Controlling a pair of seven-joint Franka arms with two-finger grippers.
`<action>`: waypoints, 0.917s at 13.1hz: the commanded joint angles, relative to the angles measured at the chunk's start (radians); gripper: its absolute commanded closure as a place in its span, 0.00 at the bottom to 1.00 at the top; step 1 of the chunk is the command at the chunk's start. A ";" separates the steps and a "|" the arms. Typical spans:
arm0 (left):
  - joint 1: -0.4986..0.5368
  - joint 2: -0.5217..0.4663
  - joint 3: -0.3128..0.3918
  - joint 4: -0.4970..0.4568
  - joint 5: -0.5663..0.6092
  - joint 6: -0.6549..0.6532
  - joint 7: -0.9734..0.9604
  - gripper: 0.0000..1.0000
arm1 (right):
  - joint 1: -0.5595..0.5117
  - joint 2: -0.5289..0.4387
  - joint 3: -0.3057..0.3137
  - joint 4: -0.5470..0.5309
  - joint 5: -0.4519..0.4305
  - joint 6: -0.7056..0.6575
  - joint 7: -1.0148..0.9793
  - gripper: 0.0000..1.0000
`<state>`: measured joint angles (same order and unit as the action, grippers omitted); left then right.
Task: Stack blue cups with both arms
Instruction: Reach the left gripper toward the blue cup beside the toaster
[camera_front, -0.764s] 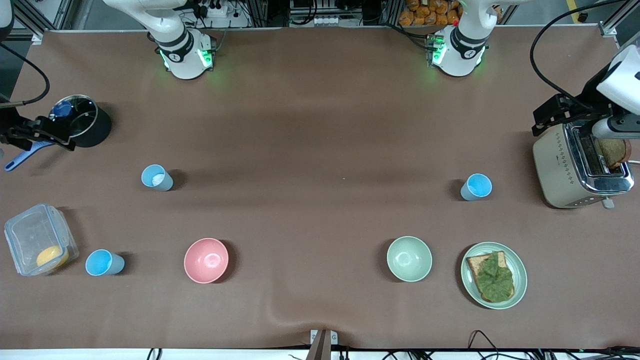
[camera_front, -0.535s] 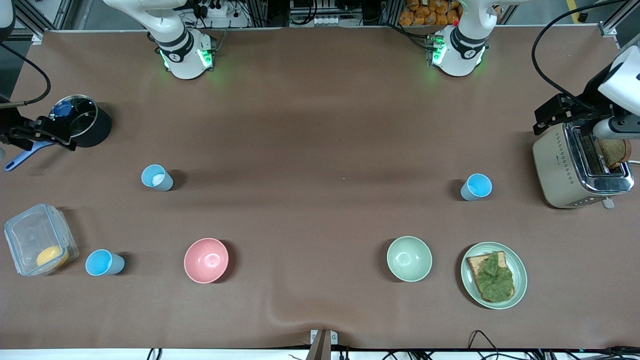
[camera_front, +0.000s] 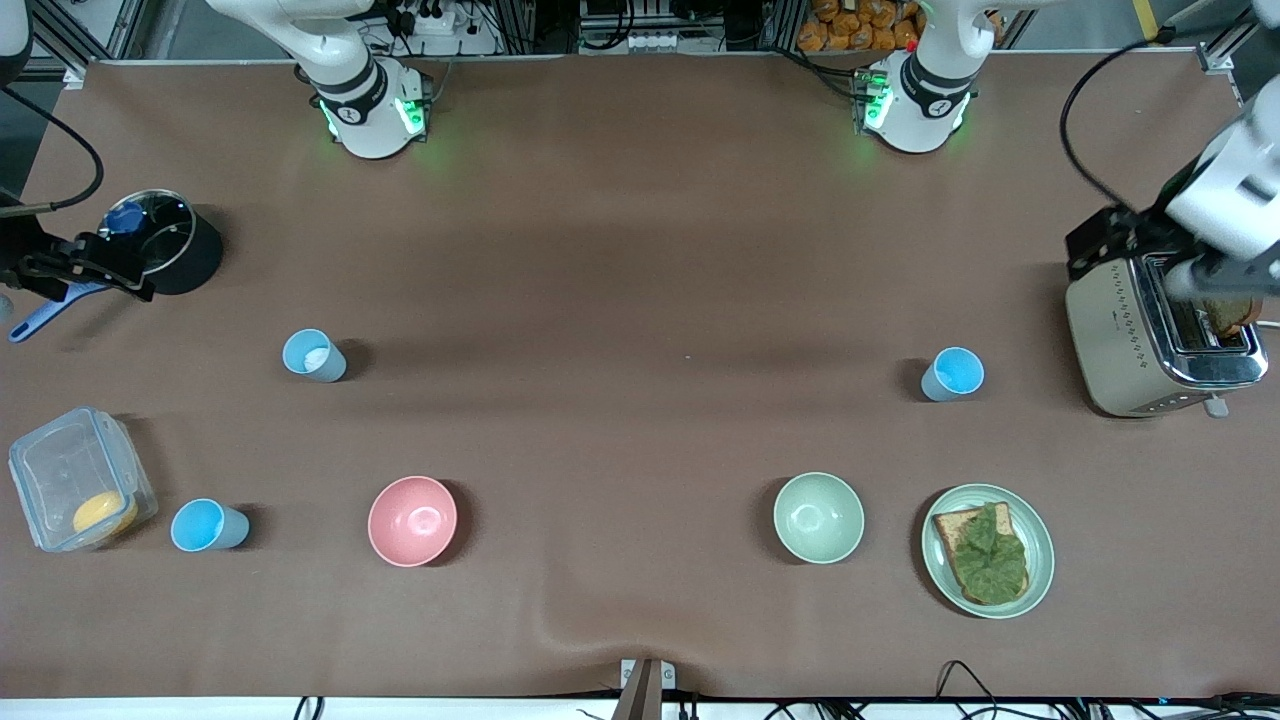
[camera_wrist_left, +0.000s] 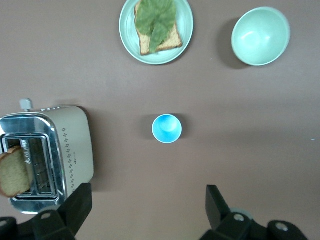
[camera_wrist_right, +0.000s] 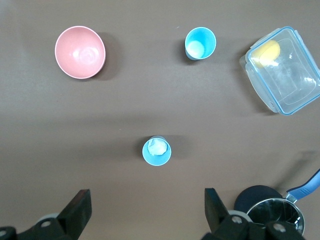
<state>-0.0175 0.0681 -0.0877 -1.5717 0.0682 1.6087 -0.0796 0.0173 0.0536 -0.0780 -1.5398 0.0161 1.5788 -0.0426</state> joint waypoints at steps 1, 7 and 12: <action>0.054 0.010 -0.009 -0.185 0.015 0.217 0.021 0.00 | -0.020 -0.020 0.017 -0.022 -0.002 0.000 0.013 0.00; 0.048 0.031 -0.012 -0.456 0.016 0.584 0.021 0.00 | -0.010 0.027 0.018 -0.020 -0.002 -0.002 0.001 0.00; 0.056 0.131 -0.012 -0.548 0.018 0.740 0.021 0.00 | 0.021 0.194 0.018 -0.029 -0.004 -0.020 0.012 0.00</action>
<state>0.0297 0.1776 -0.0953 -2.0901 0.0684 2.2928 -0.0747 0.0379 0.1745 -0.0595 -1.5809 0.0161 1.5666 -0.0429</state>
